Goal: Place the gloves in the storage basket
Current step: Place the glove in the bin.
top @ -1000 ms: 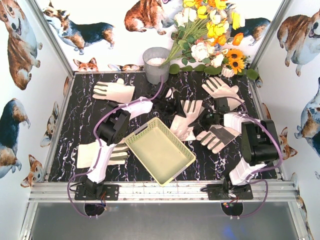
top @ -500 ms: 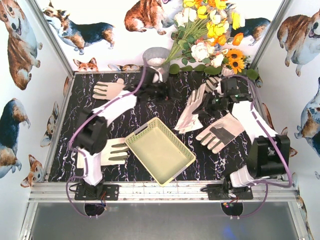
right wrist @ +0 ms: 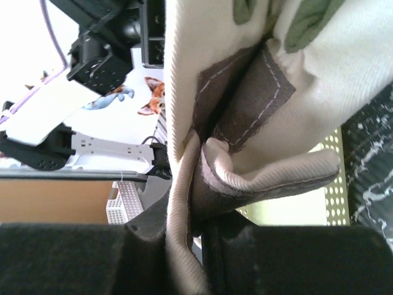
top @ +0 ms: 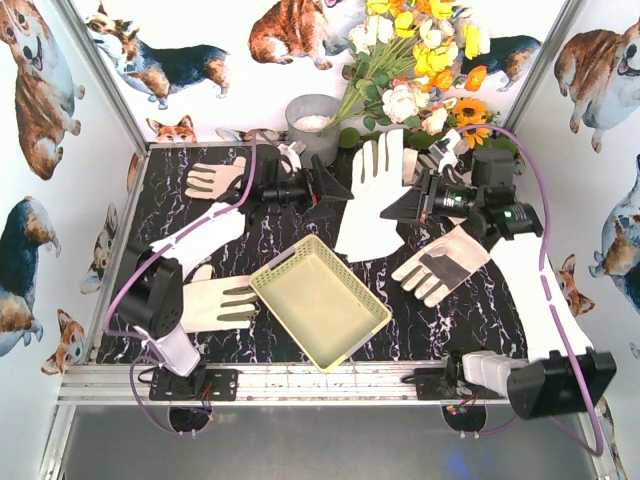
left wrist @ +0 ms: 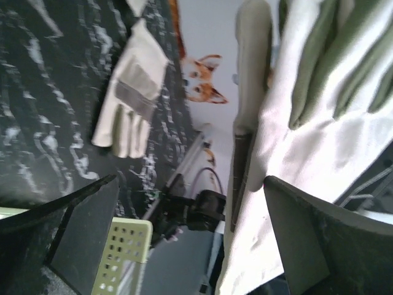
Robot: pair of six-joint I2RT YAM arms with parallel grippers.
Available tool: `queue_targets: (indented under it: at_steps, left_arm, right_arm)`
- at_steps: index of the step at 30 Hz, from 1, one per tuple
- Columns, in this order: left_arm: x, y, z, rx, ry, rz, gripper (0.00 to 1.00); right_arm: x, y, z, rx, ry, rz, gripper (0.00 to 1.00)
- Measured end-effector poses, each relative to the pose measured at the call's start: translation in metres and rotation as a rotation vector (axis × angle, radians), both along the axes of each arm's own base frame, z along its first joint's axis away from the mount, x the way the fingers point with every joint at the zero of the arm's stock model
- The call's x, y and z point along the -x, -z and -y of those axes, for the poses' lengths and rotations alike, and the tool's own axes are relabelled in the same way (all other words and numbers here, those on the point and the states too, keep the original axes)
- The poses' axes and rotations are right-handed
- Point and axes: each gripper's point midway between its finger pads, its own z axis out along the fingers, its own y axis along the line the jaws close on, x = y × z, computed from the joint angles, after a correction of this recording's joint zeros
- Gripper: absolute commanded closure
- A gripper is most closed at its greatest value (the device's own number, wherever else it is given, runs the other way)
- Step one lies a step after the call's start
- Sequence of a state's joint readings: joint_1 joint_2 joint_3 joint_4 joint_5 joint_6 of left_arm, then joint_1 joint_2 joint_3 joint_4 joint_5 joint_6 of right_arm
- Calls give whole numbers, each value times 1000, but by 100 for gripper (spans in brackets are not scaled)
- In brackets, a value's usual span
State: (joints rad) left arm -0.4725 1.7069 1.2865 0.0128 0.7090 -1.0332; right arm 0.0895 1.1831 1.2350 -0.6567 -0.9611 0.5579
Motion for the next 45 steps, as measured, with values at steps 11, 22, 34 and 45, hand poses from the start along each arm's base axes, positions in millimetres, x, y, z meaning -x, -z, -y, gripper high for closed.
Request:
queue_targets:
  at_steps: [11, 22, 34, 45]
  left_arm:
    - [38, -97, 5, 319, 114, 101, 1]
    - [77, -130, 23, 420, 250, 78, 8]
    - [83, -158, 29, 483, 256, 137, 57]
    - [79, -162, 23, 487, 173, 191, 61]
  right_arm:
    - [14, -39, -14, -194, -104, 75, 100]
    - [31, -75, -19, -313, -213, 114, 100]
    - [37, -72, -20, -326, -311, 79, 100]
    - [35, -61, -18, -305, -290, 64, 100]
